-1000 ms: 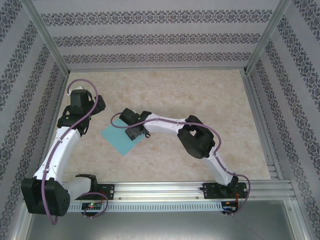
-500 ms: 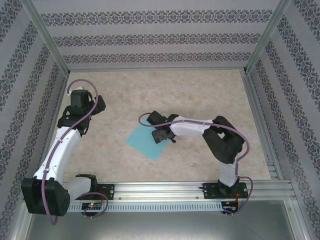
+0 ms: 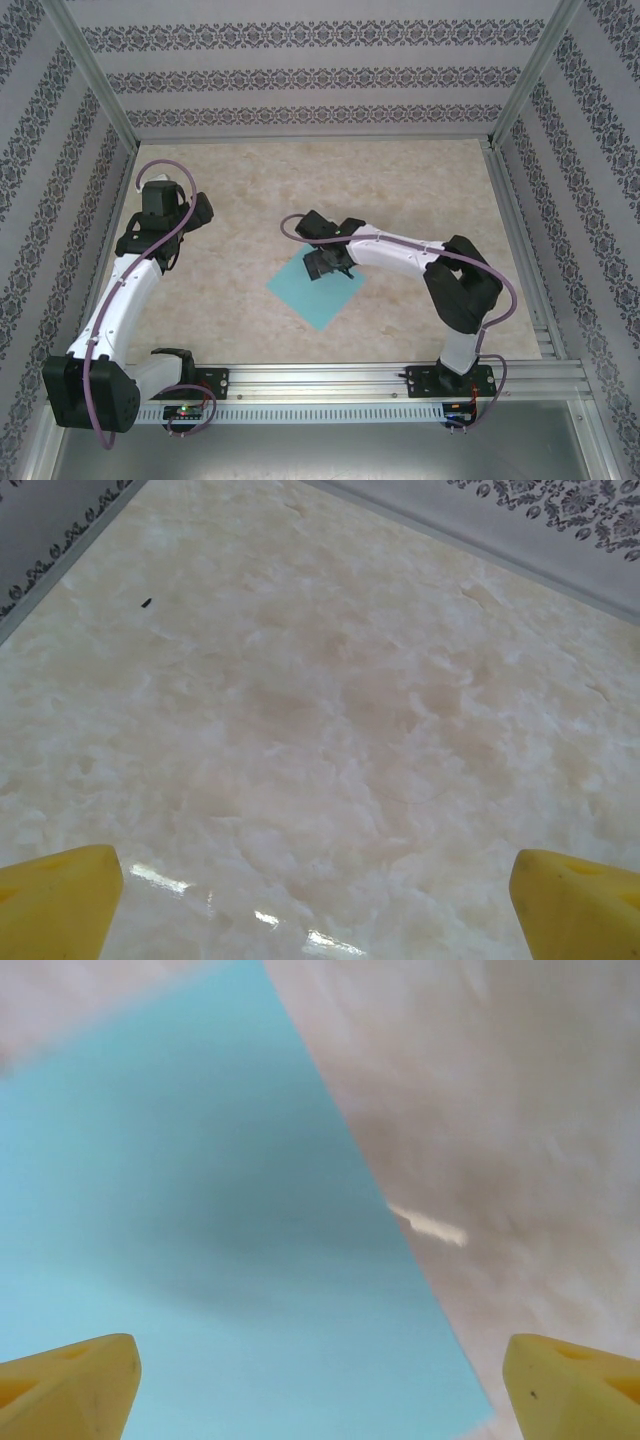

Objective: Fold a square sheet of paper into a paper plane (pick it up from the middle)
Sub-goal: Move the square sheet of paper to the center of the table.

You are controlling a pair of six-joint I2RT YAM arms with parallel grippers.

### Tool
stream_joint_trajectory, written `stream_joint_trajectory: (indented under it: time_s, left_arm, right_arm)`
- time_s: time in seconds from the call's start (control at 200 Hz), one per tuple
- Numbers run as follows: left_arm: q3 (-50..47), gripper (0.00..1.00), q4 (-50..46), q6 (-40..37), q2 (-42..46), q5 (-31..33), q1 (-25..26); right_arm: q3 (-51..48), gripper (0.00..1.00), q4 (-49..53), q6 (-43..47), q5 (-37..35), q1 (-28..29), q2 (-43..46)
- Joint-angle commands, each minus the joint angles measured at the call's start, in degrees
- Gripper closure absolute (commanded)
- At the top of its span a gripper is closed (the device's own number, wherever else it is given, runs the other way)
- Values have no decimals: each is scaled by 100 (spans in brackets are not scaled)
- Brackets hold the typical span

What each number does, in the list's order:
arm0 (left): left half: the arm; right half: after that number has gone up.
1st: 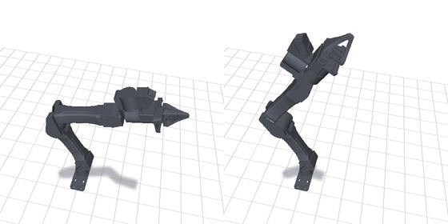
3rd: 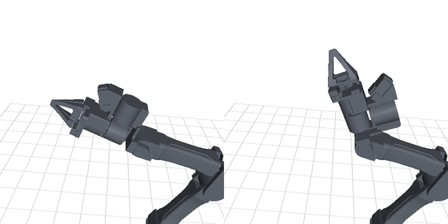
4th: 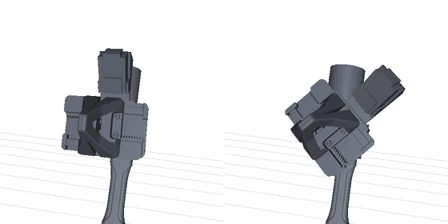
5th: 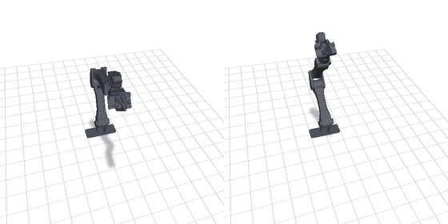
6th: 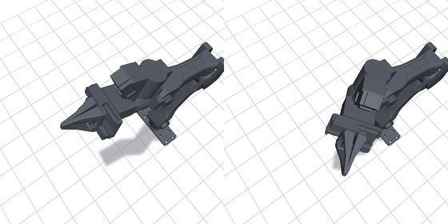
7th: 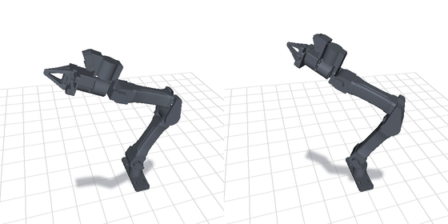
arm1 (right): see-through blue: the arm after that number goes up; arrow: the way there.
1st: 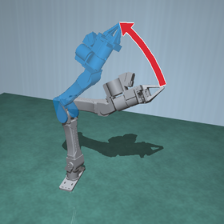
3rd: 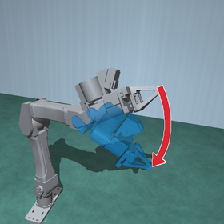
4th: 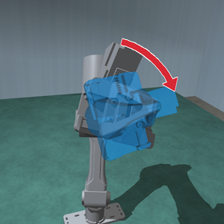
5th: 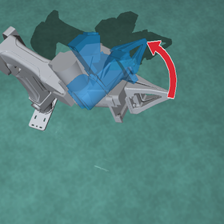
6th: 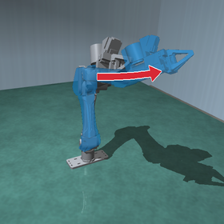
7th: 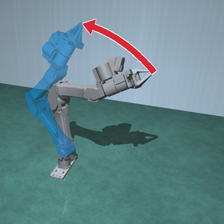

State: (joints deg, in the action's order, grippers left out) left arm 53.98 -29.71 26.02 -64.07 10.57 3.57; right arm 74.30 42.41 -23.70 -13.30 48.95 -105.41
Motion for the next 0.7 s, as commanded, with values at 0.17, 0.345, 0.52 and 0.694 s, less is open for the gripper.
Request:
stream_joint_trajectory:
  time_s: [0.17, 0.345, 0.52, 0.694]
  left_arm:
    - [-95, 0, 58, -50, 41, -257, 73]
    - [-80, 0, 45, -53, 0, -266, 73]
    - [-84, 0, 45, -42, -14, -283, 73]
    - [-96, 0, 24, -22, -25, -318, 73]
  right_arm:
    - [619, 12, -870, -139, 1207, 12, -953]
    - [501, 12, -1054, -344, 1394, -151, -1157]
    - [-118, 12, -1267, -771, 1406, -416, -1026]
    - [-1193, 12, -1639, -1507, 1274, -765, -449]
